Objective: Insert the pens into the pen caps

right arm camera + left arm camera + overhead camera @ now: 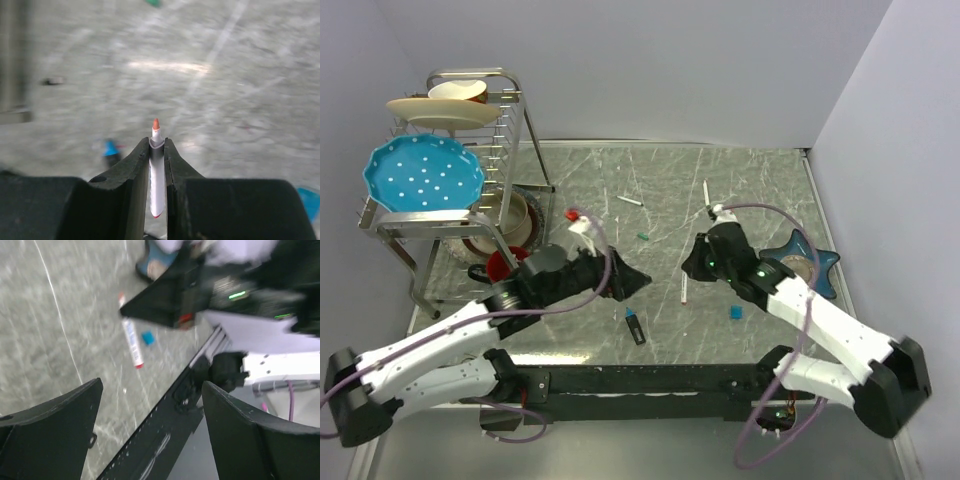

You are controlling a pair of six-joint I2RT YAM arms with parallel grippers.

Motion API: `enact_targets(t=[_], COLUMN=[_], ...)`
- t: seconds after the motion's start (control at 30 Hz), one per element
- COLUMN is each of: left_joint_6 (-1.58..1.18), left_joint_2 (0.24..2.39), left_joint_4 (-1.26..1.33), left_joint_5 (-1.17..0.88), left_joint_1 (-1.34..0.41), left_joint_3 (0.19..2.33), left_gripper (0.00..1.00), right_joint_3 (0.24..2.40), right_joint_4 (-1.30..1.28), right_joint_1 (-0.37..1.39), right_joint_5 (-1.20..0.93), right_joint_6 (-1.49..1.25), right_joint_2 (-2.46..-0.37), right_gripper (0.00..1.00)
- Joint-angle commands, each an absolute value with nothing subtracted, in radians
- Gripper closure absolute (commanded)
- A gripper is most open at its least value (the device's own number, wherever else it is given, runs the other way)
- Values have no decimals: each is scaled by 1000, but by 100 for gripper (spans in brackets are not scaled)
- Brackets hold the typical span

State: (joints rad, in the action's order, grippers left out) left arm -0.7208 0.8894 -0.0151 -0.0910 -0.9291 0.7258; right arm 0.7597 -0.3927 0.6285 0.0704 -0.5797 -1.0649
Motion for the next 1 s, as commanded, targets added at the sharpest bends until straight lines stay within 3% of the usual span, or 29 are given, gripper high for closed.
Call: enact_targets(t=[0.0, 0.17, 0.7, 0.8, 0.87, 0.9, 0.97], left_joint_6=[-761, -761, -825, -833, -833, -831, -827], left_joint_2=[1000, 1124, 1253, 1275, 1282, 1284, 1284], left_joint_4=[118, 208, 374, 394, 397, 397, 393], left_joint_5=[-241, -330, -456, -479, -482, -482, -486], left_joint_1=[-934, -943, -951, -951, -950, -951, -951], left_joint_3=[742, 769, 784, 790, 792, 793, 795], left_gripper=[15, 29, 39, 47, 59, 71, 87], right_joint_3=[727, 689, 641, 634, 634, 635, 637], right_joint_4=[-276, -198, -135, -112, -112, -113, -114], right_joint_1=[626, 632, 640, 638, 640, 640, 640], right_joint_5=[-58, -130, -206, -218, -221, -221, -232], right_joint_6=[-667, -745, -799, -807, -805, -798, -787], right_joint_2=[-910, -758, -657, -663, -669, -670, -672], right_gripper=[100, 100, 100, 100, 100, 100, 100])
